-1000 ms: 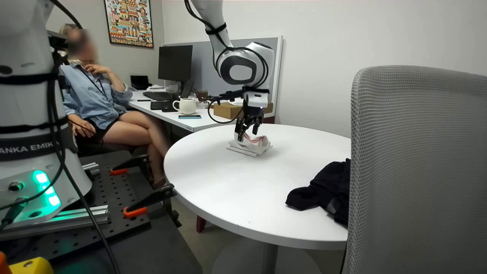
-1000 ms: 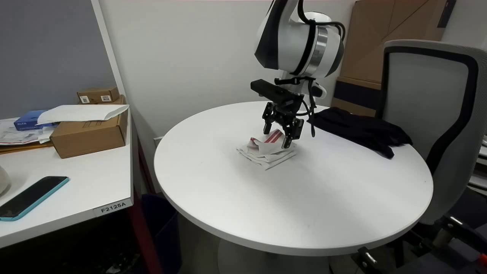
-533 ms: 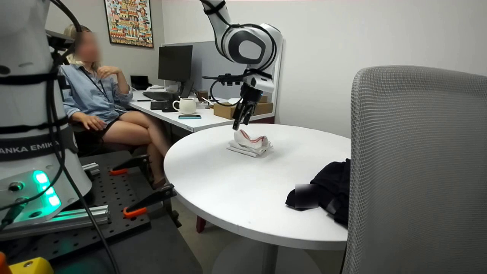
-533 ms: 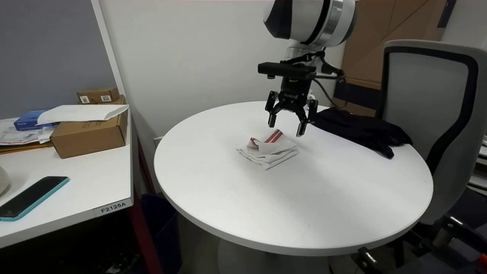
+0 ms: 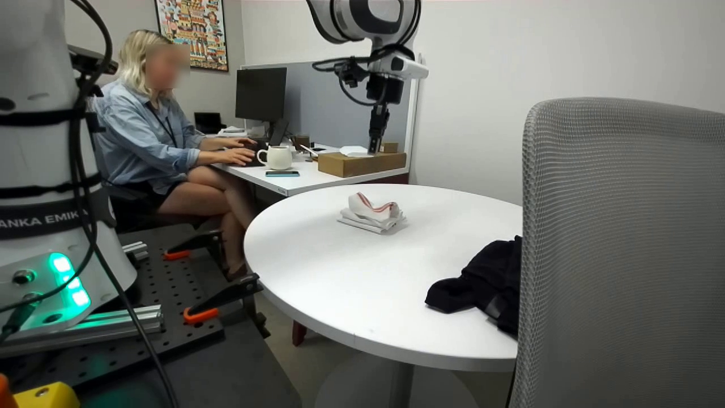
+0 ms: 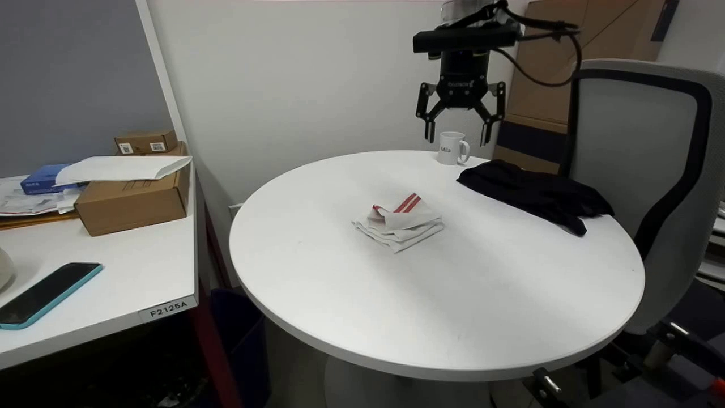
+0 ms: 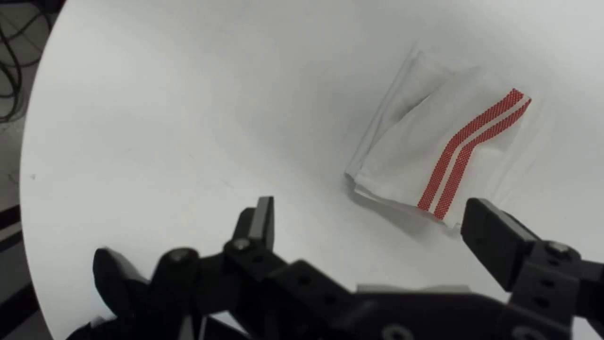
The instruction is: Fold the towel four times over
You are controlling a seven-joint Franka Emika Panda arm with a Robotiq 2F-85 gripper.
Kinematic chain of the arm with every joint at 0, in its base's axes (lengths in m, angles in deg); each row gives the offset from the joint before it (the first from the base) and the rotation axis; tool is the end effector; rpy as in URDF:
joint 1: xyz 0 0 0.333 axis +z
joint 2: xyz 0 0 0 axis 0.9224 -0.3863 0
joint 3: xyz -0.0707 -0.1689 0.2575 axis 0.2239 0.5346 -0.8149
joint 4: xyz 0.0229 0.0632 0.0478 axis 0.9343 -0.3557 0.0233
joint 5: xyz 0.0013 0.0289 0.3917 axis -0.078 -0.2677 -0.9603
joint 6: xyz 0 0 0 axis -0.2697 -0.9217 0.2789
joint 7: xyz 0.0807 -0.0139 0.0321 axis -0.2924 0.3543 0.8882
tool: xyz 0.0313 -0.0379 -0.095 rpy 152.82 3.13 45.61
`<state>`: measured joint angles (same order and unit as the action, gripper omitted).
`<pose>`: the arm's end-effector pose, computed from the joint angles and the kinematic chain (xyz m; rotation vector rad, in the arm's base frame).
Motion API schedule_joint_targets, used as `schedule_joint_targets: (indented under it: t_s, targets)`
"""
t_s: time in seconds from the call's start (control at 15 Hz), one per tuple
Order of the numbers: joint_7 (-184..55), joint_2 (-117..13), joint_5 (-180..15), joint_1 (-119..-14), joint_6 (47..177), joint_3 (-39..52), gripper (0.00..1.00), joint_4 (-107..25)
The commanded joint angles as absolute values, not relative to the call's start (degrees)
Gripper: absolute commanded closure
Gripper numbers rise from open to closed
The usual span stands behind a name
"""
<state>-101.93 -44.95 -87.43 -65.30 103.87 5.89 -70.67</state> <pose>0.5522 -0.0140 0.3221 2.8801 -1.2052 -0.1511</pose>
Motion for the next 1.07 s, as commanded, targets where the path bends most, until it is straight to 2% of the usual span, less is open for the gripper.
schedule_joint_targets:
  t_s: [0.0,0.47,1.0]
  targets:
    - [-92.3,-38.9,-85.7,-65.8,97.7,4.9,0.00,-71.5]
    - [-73.1,-31.0,-80.7,-67.4,86.2,4.8,0.00,-70.4]
    - [-70.5,-28.2,-77.7,-68.8,87.5,4.7,0.00,-70.6]
